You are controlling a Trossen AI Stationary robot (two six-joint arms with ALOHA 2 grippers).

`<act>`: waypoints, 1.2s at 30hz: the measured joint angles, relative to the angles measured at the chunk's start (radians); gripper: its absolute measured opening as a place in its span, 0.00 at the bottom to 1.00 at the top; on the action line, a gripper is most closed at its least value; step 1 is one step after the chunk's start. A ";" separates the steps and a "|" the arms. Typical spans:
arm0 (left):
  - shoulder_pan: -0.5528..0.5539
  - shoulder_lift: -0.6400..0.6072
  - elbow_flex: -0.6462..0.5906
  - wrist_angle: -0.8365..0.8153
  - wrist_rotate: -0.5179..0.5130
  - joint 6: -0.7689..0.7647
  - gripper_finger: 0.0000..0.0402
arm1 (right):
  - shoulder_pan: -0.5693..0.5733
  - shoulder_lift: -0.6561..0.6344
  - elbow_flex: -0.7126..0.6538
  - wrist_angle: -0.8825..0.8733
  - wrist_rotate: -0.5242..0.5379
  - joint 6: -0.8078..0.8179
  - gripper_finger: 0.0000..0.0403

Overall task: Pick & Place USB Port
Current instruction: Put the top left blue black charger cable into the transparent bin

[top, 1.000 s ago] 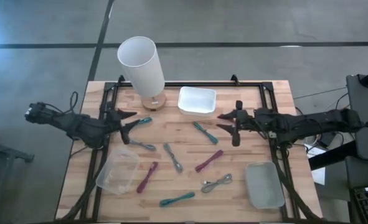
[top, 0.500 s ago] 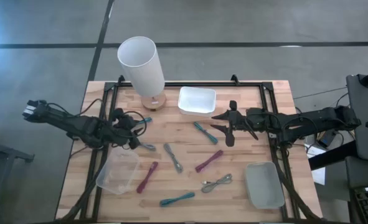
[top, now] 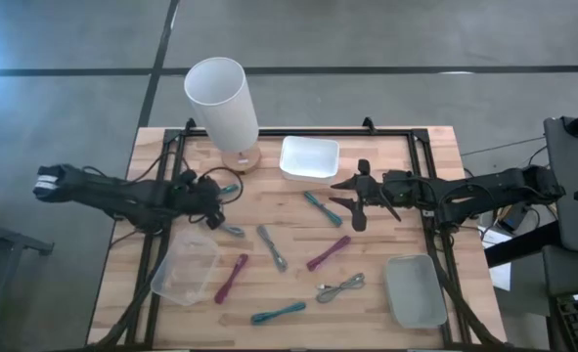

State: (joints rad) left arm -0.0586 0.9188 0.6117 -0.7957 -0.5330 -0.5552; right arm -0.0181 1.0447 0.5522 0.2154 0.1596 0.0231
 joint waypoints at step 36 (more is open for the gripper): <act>0.308 0.203 -0.257 0.274 0.184 0.131 0.41 | 0.000 0.004 -0.001 0.000 -0.001 0.003 0.36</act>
State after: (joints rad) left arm 0.2493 1.1213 0.3552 -0.5216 -0.3489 -0.4239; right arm -0.0181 1.0485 0.5514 0.2153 0.1589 0.0261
